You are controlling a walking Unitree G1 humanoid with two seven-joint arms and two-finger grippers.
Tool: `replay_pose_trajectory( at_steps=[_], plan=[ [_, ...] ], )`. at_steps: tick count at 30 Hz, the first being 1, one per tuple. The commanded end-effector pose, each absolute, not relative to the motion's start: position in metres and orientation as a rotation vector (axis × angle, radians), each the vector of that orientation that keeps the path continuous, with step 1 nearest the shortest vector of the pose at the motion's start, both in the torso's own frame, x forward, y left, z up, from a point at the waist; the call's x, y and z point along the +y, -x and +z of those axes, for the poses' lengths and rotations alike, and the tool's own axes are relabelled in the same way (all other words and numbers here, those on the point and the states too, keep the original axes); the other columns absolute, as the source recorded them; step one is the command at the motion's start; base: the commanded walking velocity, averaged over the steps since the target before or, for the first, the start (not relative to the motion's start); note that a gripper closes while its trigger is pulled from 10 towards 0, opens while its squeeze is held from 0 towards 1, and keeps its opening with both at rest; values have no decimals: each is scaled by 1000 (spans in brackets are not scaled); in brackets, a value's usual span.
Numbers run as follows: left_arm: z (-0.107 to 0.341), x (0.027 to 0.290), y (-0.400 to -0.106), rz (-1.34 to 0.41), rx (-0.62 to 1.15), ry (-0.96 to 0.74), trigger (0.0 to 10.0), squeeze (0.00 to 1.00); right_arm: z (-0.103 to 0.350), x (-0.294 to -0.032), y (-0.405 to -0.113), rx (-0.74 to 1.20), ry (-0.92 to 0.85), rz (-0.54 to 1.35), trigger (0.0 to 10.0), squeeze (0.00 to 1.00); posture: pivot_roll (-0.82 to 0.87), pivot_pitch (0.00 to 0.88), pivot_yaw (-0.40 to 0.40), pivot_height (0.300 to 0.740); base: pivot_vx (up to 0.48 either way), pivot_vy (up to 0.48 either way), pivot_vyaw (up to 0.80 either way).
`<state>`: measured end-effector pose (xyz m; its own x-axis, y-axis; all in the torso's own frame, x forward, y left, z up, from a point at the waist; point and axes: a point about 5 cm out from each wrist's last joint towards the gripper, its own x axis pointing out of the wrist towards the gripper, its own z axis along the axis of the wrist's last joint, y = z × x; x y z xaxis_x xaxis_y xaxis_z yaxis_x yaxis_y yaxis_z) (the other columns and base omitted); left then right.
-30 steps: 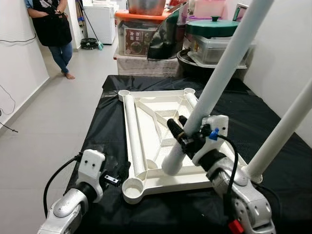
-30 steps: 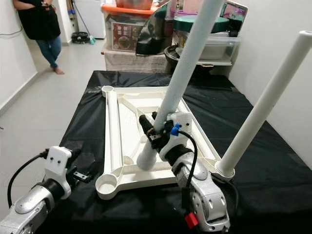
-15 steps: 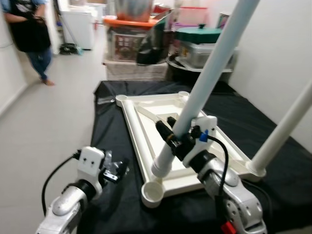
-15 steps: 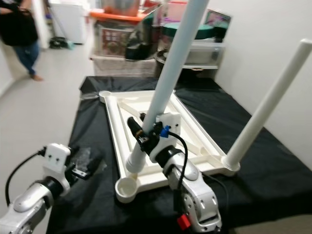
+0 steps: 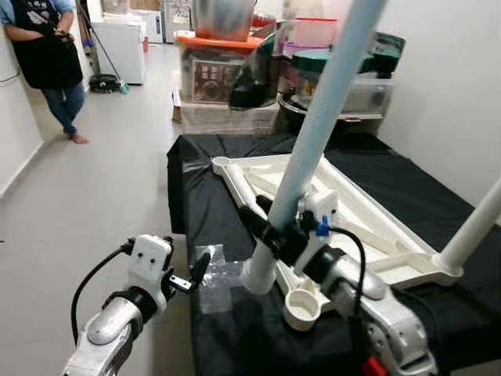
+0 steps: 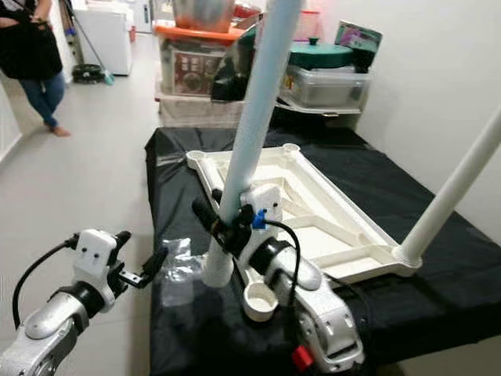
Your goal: Building children table
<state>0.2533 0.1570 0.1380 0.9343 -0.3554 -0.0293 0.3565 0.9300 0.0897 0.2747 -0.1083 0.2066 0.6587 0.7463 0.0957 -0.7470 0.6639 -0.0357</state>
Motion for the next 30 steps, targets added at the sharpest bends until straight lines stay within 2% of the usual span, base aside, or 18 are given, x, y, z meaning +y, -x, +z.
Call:
replay_pose_trajectory(
  at_steps=[1, 5, 9, 14, 16, 30],
  plan=[
    [137, 153, -255, -373, 14, -105, 10000, 0, 211, -112, -277, -121, -18, 873, 10000, 0, 92, 0, -66, 740, 0, 0, 0],
    [133, 158, -256, -342, 27, -147, 10000, 0, 219, -133, -289, -108, 44, 901, 10000, 0, 97, 0, -74, 740, 0, 0, 0],
    [130, 156, -255, -355, 35, -160, 10000, 0, 223, -139, -293, -109, 57, 904, 10000, 0, 95, 0, -79, 740, 0, 0, 0],
    [129, 152, -255, -352, 28, -165, 10000, 0, 222, -134, -292, -116, 13, 910, 10000, 0, 96, 0, -75, 740, 0, -471, 0],
    [131, 151, -256, -350, 14, -115, 10000, 0, 218, -129, -289, -110, -9, 919, 10000, 0, 95, 0, -74, 740, 0, -472, 0],
    [127, 149, -260, -360, 28, -163, 10000, 0, 205, -119, -282, -50, -44, 1009, 10000, 0, 89, 0, -65, 740, 0, 0, 0]
  ],
)
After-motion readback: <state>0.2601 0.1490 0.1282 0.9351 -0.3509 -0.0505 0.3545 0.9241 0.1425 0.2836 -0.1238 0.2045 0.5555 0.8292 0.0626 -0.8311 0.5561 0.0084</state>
